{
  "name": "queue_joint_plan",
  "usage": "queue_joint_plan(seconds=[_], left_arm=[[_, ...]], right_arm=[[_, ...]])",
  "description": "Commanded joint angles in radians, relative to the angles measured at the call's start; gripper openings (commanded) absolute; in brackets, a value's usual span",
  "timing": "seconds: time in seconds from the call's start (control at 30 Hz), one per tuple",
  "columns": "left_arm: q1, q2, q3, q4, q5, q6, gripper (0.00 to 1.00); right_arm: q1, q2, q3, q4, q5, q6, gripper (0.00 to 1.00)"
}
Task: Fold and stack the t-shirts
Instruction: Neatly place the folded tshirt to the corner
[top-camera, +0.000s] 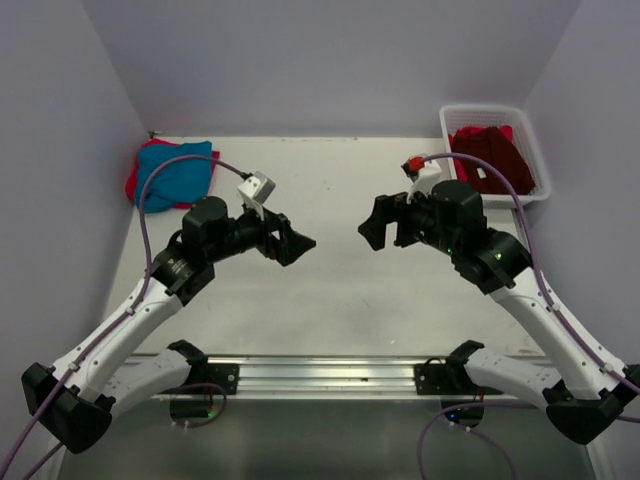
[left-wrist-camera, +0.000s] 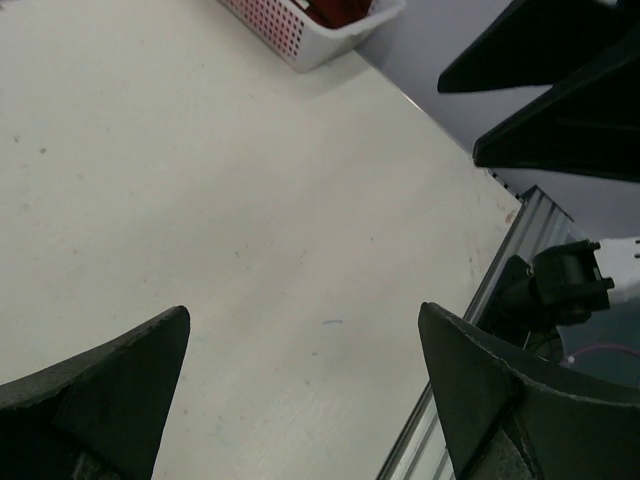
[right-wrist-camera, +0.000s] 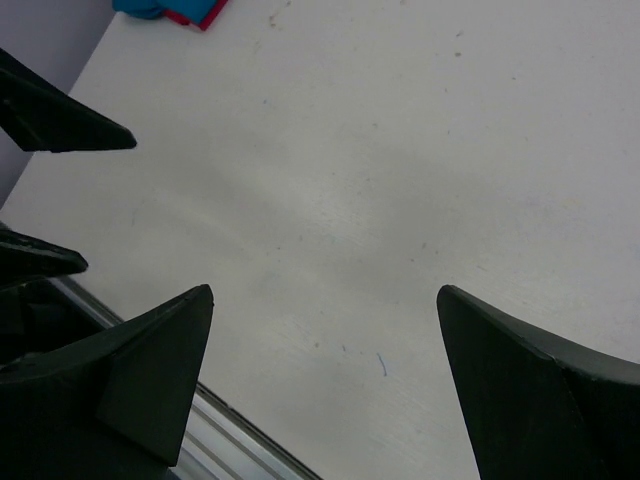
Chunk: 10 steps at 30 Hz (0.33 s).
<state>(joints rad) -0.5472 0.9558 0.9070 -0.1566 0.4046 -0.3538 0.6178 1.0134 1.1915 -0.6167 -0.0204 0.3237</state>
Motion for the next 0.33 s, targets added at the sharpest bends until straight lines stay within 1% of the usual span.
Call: queue_joint_plan(seconds=[0.0,0.17,0.3], left_arm=[[-0.052,-0.014,-0.011,-0.096,-0.026,0.033,1.0],[-0.088,-0.032,0.016,-0.104,-0.021,0.006,1.0],[-0.112,-0.012,0.055,-0.133,-0.041,0.018,1.0]], right_arm=[[0.003,-0.009,0.037,-0.02,-0.067,-0.054,0.99],[0.003,-0.067,0.028,-0.028,-0.044,-0.058,0.99],[0.003,-0.072,0.042,-0.058,-0.038,-0.063,0.99]])
